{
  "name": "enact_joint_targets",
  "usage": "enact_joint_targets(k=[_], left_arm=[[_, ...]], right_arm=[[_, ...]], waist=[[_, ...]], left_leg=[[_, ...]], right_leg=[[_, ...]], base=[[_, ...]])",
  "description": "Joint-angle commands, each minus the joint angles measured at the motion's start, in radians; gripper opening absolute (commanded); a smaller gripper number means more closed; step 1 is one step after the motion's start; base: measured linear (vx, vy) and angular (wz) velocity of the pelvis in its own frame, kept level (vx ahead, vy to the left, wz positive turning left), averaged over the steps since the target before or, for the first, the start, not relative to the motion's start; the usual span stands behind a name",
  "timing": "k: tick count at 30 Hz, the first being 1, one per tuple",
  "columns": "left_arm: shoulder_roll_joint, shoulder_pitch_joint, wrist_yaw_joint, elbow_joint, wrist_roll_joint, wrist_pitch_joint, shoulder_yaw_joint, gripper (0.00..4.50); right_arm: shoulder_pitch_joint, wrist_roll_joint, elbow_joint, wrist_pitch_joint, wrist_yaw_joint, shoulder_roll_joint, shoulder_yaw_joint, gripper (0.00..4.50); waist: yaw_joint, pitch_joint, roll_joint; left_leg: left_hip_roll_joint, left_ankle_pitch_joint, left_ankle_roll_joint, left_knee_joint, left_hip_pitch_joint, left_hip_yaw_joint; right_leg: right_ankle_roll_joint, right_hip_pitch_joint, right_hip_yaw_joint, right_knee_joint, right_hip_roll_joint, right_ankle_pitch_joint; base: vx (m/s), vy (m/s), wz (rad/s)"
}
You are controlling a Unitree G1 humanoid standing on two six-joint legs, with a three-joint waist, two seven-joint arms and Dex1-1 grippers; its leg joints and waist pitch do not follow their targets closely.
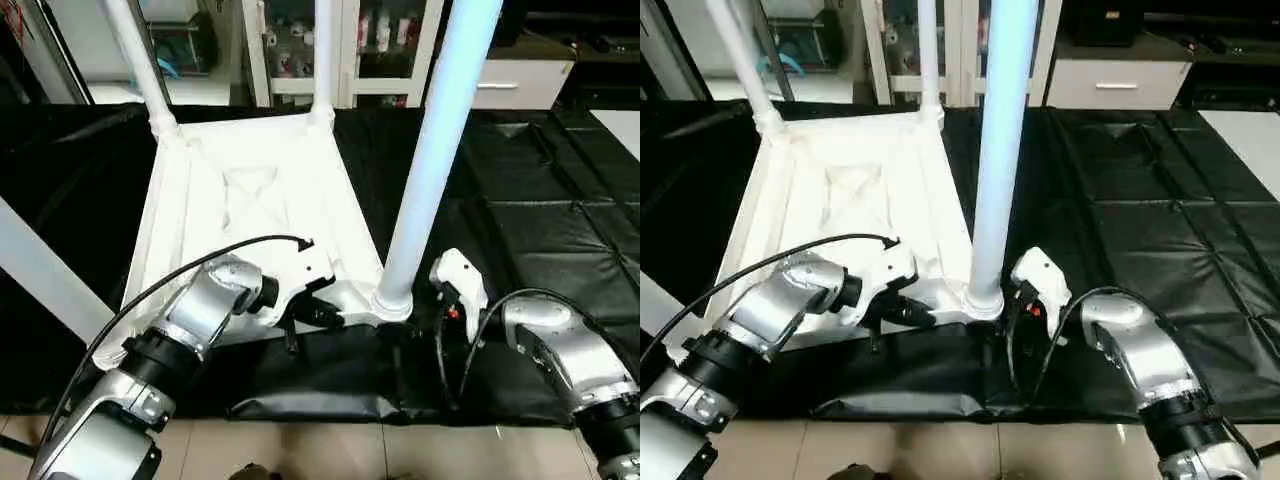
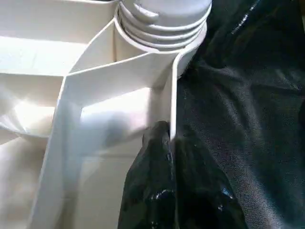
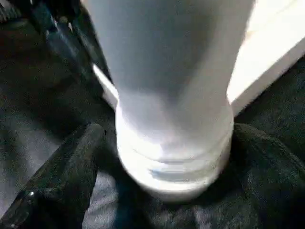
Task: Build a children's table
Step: Rotate leg to tighten
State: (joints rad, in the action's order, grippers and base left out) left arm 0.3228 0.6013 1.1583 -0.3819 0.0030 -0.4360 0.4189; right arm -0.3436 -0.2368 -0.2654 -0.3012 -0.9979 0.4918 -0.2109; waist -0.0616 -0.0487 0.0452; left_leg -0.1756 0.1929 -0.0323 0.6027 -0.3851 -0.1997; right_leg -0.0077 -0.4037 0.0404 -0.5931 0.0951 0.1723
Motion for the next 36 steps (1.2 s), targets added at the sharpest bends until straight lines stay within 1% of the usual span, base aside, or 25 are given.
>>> enact_joint_targets(k=[1, 4, 5, 7, 8, 10, 11, 13, 15, 16, 17, 18, 20, 22, 23, 27, 30, 31, 32, 33, 34, 35, 36], left_arm=[[-0.013, -0.008, 0.047, 0.027, -0.019, -0.016, 0.033, 0.00], [-0.015, -0.007, 0.045, 0.023, -0.018, -0.016, 0.035, 0.00], [-0.015, -0.007, 0.045, 0.024, -0.018, -0.017, 0.036, 0.00], [-0.015, -0.007, 0.045, 0.024, -0.018, -0.017, 0.037, 0.00], [-0.015, -0.007, 0.045, 0.024, -0.018, -0.017, 0.037, 0.00], [-0.014, -0.008, 0.044, 0.026, -0.019, -0.022, 0.035, 0.00], [-0.013, -0.007, 0.044, 0.027, -0.019, -0.023, 0.035, 0.00], [-0.012, -0.006, 0.043, 0.027, -0.018, -0.024, 0.034, 0.00], [-0.012, -0.006, 0.041, 0.025, -0.017, -0.023, 0.034, 0.00], [-0.011, -0.006, 0.041, 0.023, -0.016, -0.023, 0.034, 0.00], [-0.011, -0.006, 0.041, 0.023, -0.016, -0.023, 0.034, 0.00], [-0.011, -0.007, 0.041, 0.023, -0.017, -0.024, 0.034, 0.00], [-0.011, -0.008, 0.042, 0.025, -0.017, -0.025, 0.035, 0.00], [-0.011, -0.008, 0.042, 0.025, -0.016, -0.025, 0.035, 0.00], [-0.011, -0.008, 0.042, 0.025, -0.016, -0.025, 0.035, 0.00], [-0.008, -0.010, 0.047, 0.028, -0.018, -0.028, 0.036, 0.00], [-0.008, -0.012, 0.046, 0.029, -0.019, -0.034, 0.035, 0.00], [-0.019, -0.011, 0.029, 0.019, -0.017, -0.039, 0.032, 0.00], [-0.033, -0.009, 0.008, 0.006, -0.014, -0.040, 0.027, 0.00], [-0.047, -0.006, -0.016, -0.007, -0.010, -0.041, 0.021, 0.00], [-0.074, 0.000, -0.061, -0.034, -0.004, -0.039, 0.010, 0.00], [-0.078, 0.002, -0.067, -0.039, -0.002, -0.038, 0.009, 0.00], [-0.100, 0.009, -0.108, -0.066, 0.009, -0.028, 0.003, 0.00]], right_arm=[[-0.018, -0.015, -0.009, 0.015, 0.001, -0.006, 0.021, 4.27], [-0.023, -0.020, -0.021, 0.030, 0.001, -0.022, 0.031, 4.27], [-0.028, -0.028, -0.027, 0.023, 0.006, -0.033, 0.038, 4.27], [-0.030, -0.026, -0.033, 0.026, 0.002, -0.034, 0.037, 4.00], [-0.030, -0.026, -0.033, 0.026, 0.002, -0.034, 0.037, 3.92], [-0.031, -0.020, -0.047, 0.032, -0.013, -0.034, 0.030, 3.89], [-0.033, -0.018, -0.051, 0.033, -0.018, -0.034, 0.028, 3.80], [-0.034, -0.018, -0.055, 0.032, -0.025, -0.034, 0.028, 3.48], [-0.034, -0.017, -0.060, 0.035, -0.029, -0.036, 0.032, 3.44], [-0.034, -0.016, -0.062, 0.036, -0.031, -0.037, 0.034, 3.21], [-0.034, -0.016, -0.062, 0.036, -0.031, -0.038, 0.034, 3.11], [-0.034, -0.015, -0.062, 0.036, -0.033, -0.039, 0.036, 3.11], [-0.033, -0.015, -0.063, 0.038, -0.034, -0.040, 0.037, 3.02], [-0.033, -0.015, -0.064, 0.039, -0.036, -0.042, 0.036, 2.84], [-0.032, -0.015, -0.063, 0.039, -0.037, -0.043, 0.036, 2.79], [-0.025, -0.016, -0.057, 0.032, -0.037, -0.049, 0.034, 2.75], [-0.017, -0.013, -0.056, 0.015, 0.002, -0.071, 0.040, 2.74], [-0.014, 0.002, -0.070, 0.023, 0.065, -0.101, 0.047, 2.74], [-0.014, 0.015, -0.087, 0.033, 0.126, -0.129, 0.057, 2.74], [-0.015, 0.025, -0.101, 0.043, 0.179, -0.155, 0.068, 2.74], [-0.016, 0.039, -0.119, 0.064, 0.256, -0.192, 0.083, 2.73], [-0.016, 0.040, -0.120, 0.067, 0.265, -0.197, 0.085, 2.73], [-0.019, 0.049, -0.124, 0.073, 0.323, -0.227, 0.095, 2.73]], waist=[[0.004, 0.067, -0.014], [0.001, 0.068, -0.014], [0.001, 0.069, -0.014], [0.002, 0.068, -0.015], [0.001, 0.068, -0.015], [0.001, 0.068, -0.016], [0.001, 0.069, -0.016], [0.002, 0.069, -0.016], [0.001, 0.069, -0.017], [0.001, 0.069, -0.017], [0.001, 0.069, -0.017], [0.002, 0.069, -0.015], [0.002, 0.070, -0.016], [0.002, 0.070, -0.016], [0.001, 0.070, -0.014], [0.002, 0.071, -0.015], [0.002, 0.070, -0.015], [0.004, 0.070, -0.016], [0.005, 0.069, -0.014], [0.009, 0.066, -0.015], [0.017, 0.063, -0.016], [0.020, 0.062, -0.015], [0.027, 0.061, -0.017]], left_leg=[[-0.051, 0.159, 0.074, -0.073, 0.023, 0.021], [-0.052, 0.147, 0.076, -0.072, 0.023, 0.021], [-0.051, 0.144, 0.078, -0.072, 0.022, 0.021], [-0.050, 0.149, 0.078, -0.072, 0.022, 0.022], [-0.051, 0.150, 0.078, -0.072, 0.022, 0.022], [-0.051, 0.148, 0.077, -0.072, 0.023, 0.022], [-0.051, 0.147, 0.077, -0.071, 0.023, 0.022], [-0.050, 0.139, 0.081, -0.070, 0.023, 0.021], [-0.050, 0.135, 0.085, -0.069, 0.022, 0.021], [-0.050, 0.135, 0.086, -0.069, 0.022, 0.021], [-0.050, 0.137, 0.085, -0.070, 0.022, 0.022], [-0.050, 0.140, 0.083, -0.070, 0.022, 0.022], [-0.050, 0.136, 0.084, -0.069, 0.022, 0.022], [-0.049, 0.133, 0.085, -0.068, 0.022, 0.021], [-0.050, 0.131, 0.086, -0.069, 0.022, 0.022], [-0.050, 0.128, 0.088, -0.068, 0.022, 0.021], [-0.049, 0.127, 0.089, -0.068, 0.020, 0.021], [-0.049, 0.134, 0.086, -0.069, 0.021, 0.021], [-0.050, 0.141, 0.083, -0.070, 0.021, 0.022], [-0.049, 0.160, 0.067, -0.073, 0.021, 0.022], [-0.047, 0.194, 0.045, -0.078, 0.019, 0.024], [-0.047, 0.218, 0.033, -0.080, 0.021, 0.025], [-0.047, 0.260, 0.015, -0.082, 0.025, 0.027]], right_leg=[[-0.245, 0.041, -0.029, 0.059, 0.049, 0.155], [-0.248, 0.042, -0.029, 0.057, 0.048, 0.140], [-0.249, 0.043, -0.028, 0.056, 0.048, 0.131], [-0.250, 0.044, -0.027, 0.057, 0.048, 0.139], [-0.250, 0.044, -0.028, 0.057, 0.049, 0.142], [-0.249, 0.044, -0.027, 0.057, 0.048, 0.143], [-0.249, 0.044, -0.027, 0.055, 0.049, 0.141], [-0.253, 0.044, -0.027, 0.055, 0.048, 0.131], [-0.254, 0.045, -0.027, 0.054, 0.049, 0.129], [-0.252, 0.045, -0.027, 0.054, 0.049, 0.133], [-0.252, 0.045, -0.027, 0.055, 0.048, 0.137], [-0.251, 0.045, -0.027, 0.055, 0.048, 0.142], [-0.252, 0.045, -0.027, 0.054, 0.048, 0.136], [-0.253, 0.045, -0.027, 0.054, 0.048, 0.130], [-0.254, 0.045, -0.027, 0.053, 0.048, 0.128], [-0.258, 0.046, -0.026, 0.052, 0.047, 0.118], [-0.257, 0.046, -0.027, 0.053, 0.048, 0.125], [-0.254, 0.044, -0.027, 0.054, 0.049, 0.138], [-0.253, 0.042, -0.027, 0.055, 0.049, 0.149], [-0.245, 0.041, -0.026, 0.059, 0.048, 0.181], [-0.232, 0.042, -0.026, 0.064, 0.048, 0.227], [-0.225, 0.040, -0.026, 0.067, 0.049, 0.257], [-0.211, 0.038, -0.026, 0.073, 0.048, 0.303]], base=[[0.000, 0.000, 0.00], [0.000, 0.000, 0.00], [0.000, 0.000, 0.00], [0.000, 0.000, 0.00], [0.000, 0.000, 0.00], [0.000, 0.000, 0.00], [0.000, 0.000, 0.00], [0.000, 0.000, 0.00], [0.000, 0.000, 0.00], [0.000, 0.000, 0.00], [0.000, 0.000, 0.00], [0.000, 0.000, 0.00], [0.000, 0.000, 0.00], [0.000, 0.000, 0.00], [0.000, 0.000, 0.00], [0.000, 0.000, 0.00], [0.000, 0.000, 0.00], [0.000, 0.000, 0.00], [0.000, 0.000, 0.00], [0.000, 0.000, 0.00], [0.000, 0.000, 0.00], [0.000, 0.000, 0.00], [0.000, 0.000, 0.00]])
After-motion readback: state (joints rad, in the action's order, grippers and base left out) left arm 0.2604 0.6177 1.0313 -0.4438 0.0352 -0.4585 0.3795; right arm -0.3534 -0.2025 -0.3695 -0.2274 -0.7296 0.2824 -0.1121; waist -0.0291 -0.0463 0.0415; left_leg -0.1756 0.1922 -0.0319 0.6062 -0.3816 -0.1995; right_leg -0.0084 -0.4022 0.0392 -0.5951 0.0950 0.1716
